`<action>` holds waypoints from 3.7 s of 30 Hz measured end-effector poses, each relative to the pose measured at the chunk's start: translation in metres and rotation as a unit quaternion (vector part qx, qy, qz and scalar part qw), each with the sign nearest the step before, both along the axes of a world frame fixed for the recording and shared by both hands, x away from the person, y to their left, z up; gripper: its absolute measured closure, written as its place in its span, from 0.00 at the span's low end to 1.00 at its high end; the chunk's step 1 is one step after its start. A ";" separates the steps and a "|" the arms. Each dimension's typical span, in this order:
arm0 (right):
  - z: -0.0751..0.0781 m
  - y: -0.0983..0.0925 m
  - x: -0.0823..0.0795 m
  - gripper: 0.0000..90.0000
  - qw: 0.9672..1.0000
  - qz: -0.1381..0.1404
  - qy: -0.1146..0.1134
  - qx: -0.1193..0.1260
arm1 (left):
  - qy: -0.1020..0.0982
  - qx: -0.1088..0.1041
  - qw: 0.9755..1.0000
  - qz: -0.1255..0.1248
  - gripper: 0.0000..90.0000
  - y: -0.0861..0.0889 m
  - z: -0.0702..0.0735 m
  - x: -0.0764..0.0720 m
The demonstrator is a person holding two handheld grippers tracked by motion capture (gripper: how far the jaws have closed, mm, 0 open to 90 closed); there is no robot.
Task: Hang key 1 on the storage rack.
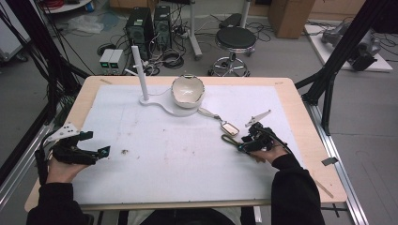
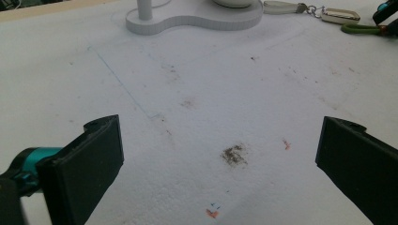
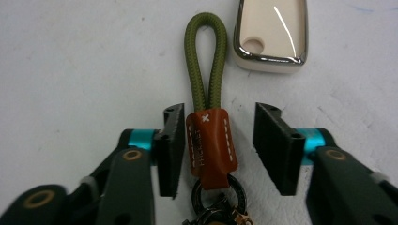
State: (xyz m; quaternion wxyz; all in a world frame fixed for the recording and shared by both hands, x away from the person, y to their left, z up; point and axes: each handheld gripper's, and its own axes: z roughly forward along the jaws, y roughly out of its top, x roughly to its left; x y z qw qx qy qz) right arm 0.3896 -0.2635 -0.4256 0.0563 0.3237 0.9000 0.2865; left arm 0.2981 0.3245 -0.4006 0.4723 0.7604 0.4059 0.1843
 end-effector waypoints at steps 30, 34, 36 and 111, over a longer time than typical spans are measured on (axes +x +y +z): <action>0.038 -0.005 -0.012 0.82 0.998 0.005 -0.043 0.050 | 0.002 0.003 1.000 -0.001 0.02 -0.002 -0.002 0.002; 0.051 -0.001 -0.012 0.82 0.996 0.006 -0.057 0.064 | 0.004 0.002 1.000 0.000 0.02 -0.001 -0.002 0.003; 0.058 0.003 -0.011 0.82 0.995 0.007 -0.066 0.070 | 0.006 0.002 1.000 0.000 0.02 -0.001 -0.003 0.004; 0.163 0.189 0.067 0.82 0.986 0.057 -0.108 0.110 | 0.008 -0.024 1.000 -0.016 0.02 0.003 -0.004 0.007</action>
